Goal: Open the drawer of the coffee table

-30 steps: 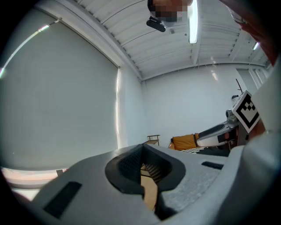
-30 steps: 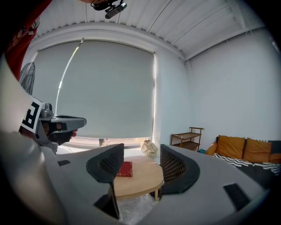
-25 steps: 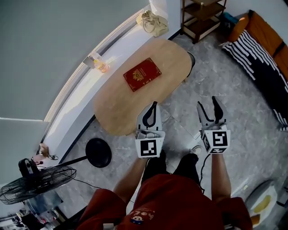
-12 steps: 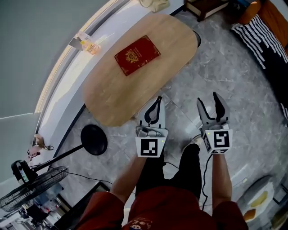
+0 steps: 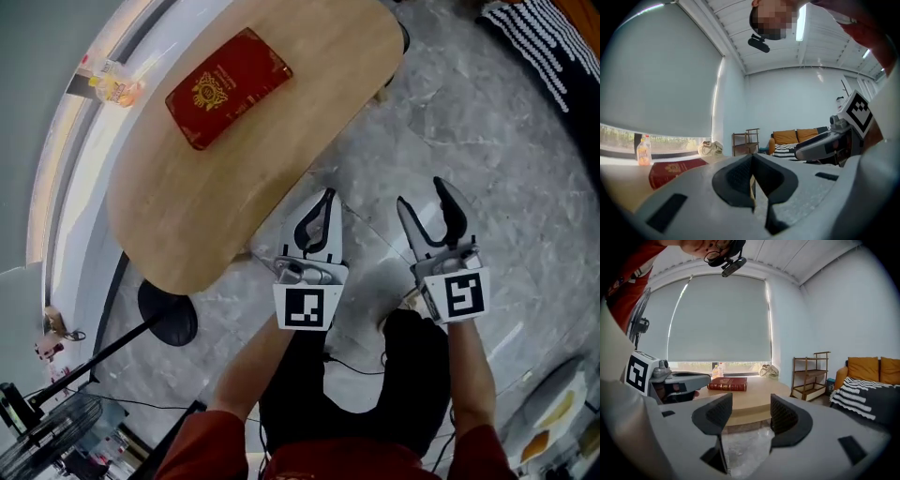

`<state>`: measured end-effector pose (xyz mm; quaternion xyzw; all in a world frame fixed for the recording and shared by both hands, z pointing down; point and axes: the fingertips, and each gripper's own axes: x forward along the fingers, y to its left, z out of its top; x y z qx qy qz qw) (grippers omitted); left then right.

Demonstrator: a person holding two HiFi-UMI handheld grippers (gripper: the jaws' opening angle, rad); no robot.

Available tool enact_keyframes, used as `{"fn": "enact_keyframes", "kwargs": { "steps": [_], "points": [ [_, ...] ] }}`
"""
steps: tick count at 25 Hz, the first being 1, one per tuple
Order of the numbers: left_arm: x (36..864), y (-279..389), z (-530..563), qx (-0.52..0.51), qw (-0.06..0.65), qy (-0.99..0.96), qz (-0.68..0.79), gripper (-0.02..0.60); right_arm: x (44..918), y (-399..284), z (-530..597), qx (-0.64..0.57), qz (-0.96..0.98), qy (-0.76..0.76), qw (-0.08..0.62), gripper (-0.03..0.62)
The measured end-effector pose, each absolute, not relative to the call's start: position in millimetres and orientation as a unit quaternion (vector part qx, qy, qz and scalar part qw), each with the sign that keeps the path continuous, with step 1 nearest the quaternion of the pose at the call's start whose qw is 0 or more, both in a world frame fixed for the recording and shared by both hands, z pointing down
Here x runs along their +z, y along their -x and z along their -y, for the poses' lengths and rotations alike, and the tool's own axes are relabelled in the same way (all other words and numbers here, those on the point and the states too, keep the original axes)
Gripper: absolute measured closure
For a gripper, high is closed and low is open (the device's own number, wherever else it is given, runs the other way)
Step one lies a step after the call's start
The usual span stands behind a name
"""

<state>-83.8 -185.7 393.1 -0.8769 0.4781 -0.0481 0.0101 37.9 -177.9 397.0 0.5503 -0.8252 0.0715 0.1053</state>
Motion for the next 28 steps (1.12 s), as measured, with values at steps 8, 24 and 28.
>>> {"fn": "enact_keyframes", "kwargs": {
  "steps": [8,24,28],
  "points": [
    [551.9,69.6,198.1,-0.038,0.002,0.872,-0.487,0.574,526.1,-34.0,191.3,0.025,0.858,-0.510,0.054,0.347],
    [694.4,79.1,215.0,-0.050,0.109,0.881,-0.458,0.575,673.0,-38.8,209.8,0.010,0.872,-0.487,0.046,0.347],
    [699.3,82.7,211.4,-0.023,0.077,0.878,-0.471,0.574,695.8,-50.4,205.3,0.027,0.864,-0.500,0.051,0.347]
  ]
}}
